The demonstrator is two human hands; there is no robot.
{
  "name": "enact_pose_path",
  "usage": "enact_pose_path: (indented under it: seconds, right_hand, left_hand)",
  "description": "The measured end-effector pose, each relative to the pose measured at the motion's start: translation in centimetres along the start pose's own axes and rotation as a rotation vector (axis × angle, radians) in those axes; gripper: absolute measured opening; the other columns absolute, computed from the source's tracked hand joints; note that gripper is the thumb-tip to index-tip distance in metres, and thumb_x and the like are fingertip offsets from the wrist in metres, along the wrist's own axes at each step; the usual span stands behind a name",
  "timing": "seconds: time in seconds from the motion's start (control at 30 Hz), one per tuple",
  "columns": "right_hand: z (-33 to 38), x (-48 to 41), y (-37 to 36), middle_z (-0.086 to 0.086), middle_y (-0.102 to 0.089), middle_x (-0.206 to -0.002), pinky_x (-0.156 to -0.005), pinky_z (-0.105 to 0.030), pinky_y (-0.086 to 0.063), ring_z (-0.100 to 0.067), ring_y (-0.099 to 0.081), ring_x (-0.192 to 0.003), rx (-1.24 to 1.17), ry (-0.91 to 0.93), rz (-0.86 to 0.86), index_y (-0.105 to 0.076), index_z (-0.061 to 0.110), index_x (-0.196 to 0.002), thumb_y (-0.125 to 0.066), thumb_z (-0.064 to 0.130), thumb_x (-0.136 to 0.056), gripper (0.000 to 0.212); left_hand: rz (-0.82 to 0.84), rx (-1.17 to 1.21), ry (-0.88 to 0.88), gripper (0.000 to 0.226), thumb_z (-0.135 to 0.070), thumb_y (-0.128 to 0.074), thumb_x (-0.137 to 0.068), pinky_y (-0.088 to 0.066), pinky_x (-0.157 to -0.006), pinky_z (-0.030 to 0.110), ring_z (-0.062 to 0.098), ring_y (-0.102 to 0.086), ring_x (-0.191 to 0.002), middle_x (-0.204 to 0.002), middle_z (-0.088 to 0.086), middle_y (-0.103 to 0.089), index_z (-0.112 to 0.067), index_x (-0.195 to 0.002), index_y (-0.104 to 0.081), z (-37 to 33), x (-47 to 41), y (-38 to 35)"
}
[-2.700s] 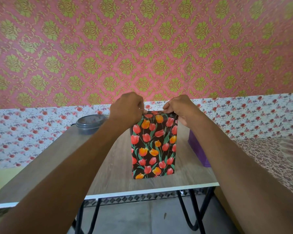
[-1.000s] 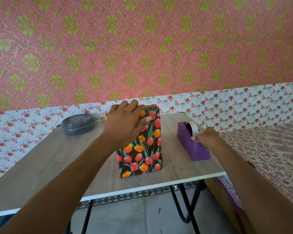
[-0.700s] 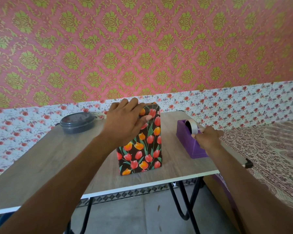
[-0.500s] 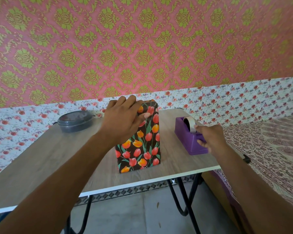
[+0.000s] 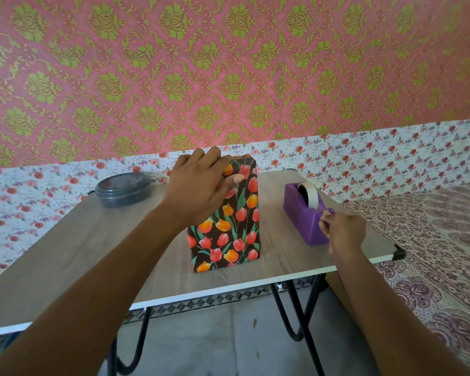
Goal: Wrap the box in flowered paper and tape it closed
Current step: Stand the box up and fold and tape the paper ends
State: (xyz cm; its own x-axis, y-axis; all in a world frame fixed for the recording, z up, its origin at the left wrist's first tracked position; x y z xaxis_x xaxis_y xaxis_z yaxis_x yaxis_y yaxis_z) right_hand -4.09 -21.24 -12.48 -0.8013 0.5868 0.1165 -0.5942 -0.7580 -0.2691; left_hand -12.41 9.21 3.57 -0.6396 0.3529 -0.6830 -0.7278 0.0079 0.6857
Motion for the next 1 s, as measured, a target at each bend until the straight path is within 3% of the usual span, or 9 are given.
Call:
enact_pose_path:
  seconds: [0.17, 0.33, 0.4, 0.5, 0.67, 0.8, 0.87, 0.93, 1.0]
  right_hand:
    - [-3.2, 1.8, 1.5, -0.011, -0.069, -0.073, -0.063, -0.033, -0.053, -0.019, -0.065, -0.064, 0.126, 0.14, -0.044, -0.075, -0.002, -0.085, -0.07, -0.002, -0.083, 0.005]
    - [-3.8, 1.6, 1.9, -0.025, -0.064, -0.112, -0.08, -0.045, -0.063, -0.031, -0.071, -0.088, 0.147, 0.312, 0.01, -0.074, 0.008, -0.089, -0.076, 0.033, -0.075, 0.029]
    - [-2.9, 2.6, 1.1, -0.023, -0.064, -0.112, -0.085, -0.049, -0.061, -0.028, -0.069, -0.089, 0.183, 0.388, 0.065, -0.075, 0.01, -0.091, -0.075, 0.028, -0.081, 0.021]
    - [0.2, 5.1, -0.8, -0.013, -0.068, -0.094, -0.071, -0.041, -0.058, -0.022, -0.066, -0.08, 0.125, 0.516, 0.209, -0.072, 0.009, -0.094, -0.069, 0.011, -0.096, 0.004]
    - [6.6, 9.2, -5.0, -0.011, -0.066, -0.075, -0.056, -0.03, -0.054, -0.019, -0.059, -0.062, 0.092, 0.702, 0.453, -0.07, 0.02, -0.086, -0.063, 0.004, -0.098, 0.022]
    - [10.4, 11.5, -8.0, -0.003, -0.073, -0.082, -0.058, -0.032, -0.051, -0.013, -0.055, -0.059, 0.072, 0.725, 0.594, -0.078, 0.016, -0.103, -0.068, 0.009, -0.097, 0.014]
    - [12.5, 12.7, -9.6, -0.005, -0.077, -0.089, -0.064, -0.026, -0.049, -0.005, -0.051, -0.053, 0.1, 0.739, 0.688, -0.073, 0.017, -0.124, -0.07, 0.009, -0.096, 0.03]
    - [14.3, 13.7, -11.5, -0.009, -0.076, -0.088, -0.074, -0.018, -0.045, 0.003, -0.053, -0.051, 0.196, 0.742, 0.775, -0.056, 0.016, -0.144, -0.073, 0.008, -0.093, 0.055]
    - [15.3, 13.9, -13.5, -0.002, -0.074, -0.074, -0.068, -0.017, -0.043, 0.004, -0.056, -0.051, 0.292, 0.649, 0.811, -0.043, 0.018, -0.153, -0.077, 0.008, -0.09, 0.072]
  left_hand:
    - [-0.015, 0.024, 0.003, 0.059, -0.057, -0.021, -0.104, -0.043, -0.086, 0.041, 0.022, -0.052, -0.096, -0.111, 0.0, -0.053, -0.019, -0.134, -0.055, -0.1, 0.1, 0.1]
    - [-0.005, 0.116, 0.009, 0.061, -0.06, -0.024, -0.103, -0.046, -0.084, 0.04, 0.022, -0.053, -0.097, -0.111, 0.0, -0.056, -0.018, -0.136, -0.054, 0.1, -0.1, 0.4]
    - [-0.011, 0.18, 0.024, 0.06, -0.06, -0.027, -0.102, -0.046, -0.077, 0.036, 0.02, -0.054, -0.095, -0.107, 0.0, -0.058, -0.017, -0.132, -0.057, 0.5, -0.3, 0.6]
    - [-0.011, 0.289, 0.01, 0.051, -0.052, -0.031, -0.104, -0.041, -0.068, 0.032, 0.018, -0.053, -0.085, -0.094, -0.003, -0.057, -0.017, -0.119, -0.065, 1.0, -0.7, 1.1]
    - [-0.004, 0.458, 0.02, 0.039, -0.033, -0.039, -0.106, -0.047, -0.064, 0.04, 0.022, -0.056, -0.068, -0.077, 0.003, -0.063, -0.011, -0.095, -0.07, 2.5, -1.6, 1.5]
    - [0.018, 0.576, 0.112, 0.019, -0.014, -0.056, -0.101, -0.043, -0.054, 0.016, 0.007, -0.055, -0.054, -0.072, -0.002, -0.069, -0.013, -0.101, -0.076, 3.0, -2.1, 1.7]
    - [0.027, 0.583, 0.152, 0.017, -0.014, -0.061, -0.099, -0.04, -0.051, 0.012, 0.011, -0.058, -0.056, -0.073, 0.002, -0.071, -0.015, -0.101, -0.077, 3.0, -2.2, 1.9]
    - [0.026, 0.573, 0.165, 0.016, -0.017, -0.063, -0.098, -0.05, -0.063, 0.023, 0.019, -0.063, -0.069, -0.087, 0.004, -0.074, -0.015, -0.101, -0.079, 3.1, -2.3, 2.0]
    - [0.036, 0.564, 0.179, 0.016, -0.018, -0.066, -0.096, -0.054, -0.073, 0.033, 0.021, -0.064, -0.081, -0.098, 0.006, -0.071, -0.01, -0.097, -0.079, 3.2, -2.3, 1.9]
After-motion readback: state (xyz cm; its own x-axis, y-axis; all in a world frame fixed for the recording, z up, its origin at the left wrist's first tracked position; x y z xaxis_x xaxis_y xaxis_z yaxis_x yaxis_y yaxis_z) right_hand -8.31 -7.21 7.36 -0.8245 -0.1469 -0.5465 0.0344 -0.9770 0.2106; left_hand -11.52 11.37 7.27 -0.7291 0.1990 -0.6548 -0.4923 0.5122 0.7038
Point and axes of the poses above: each hand's wrist, its own x-axis away from the middle knuckle, its own y-axis out of the back of the hand, z = x × y, the point moved 5 cm from there along -x, towards the middle knuckle
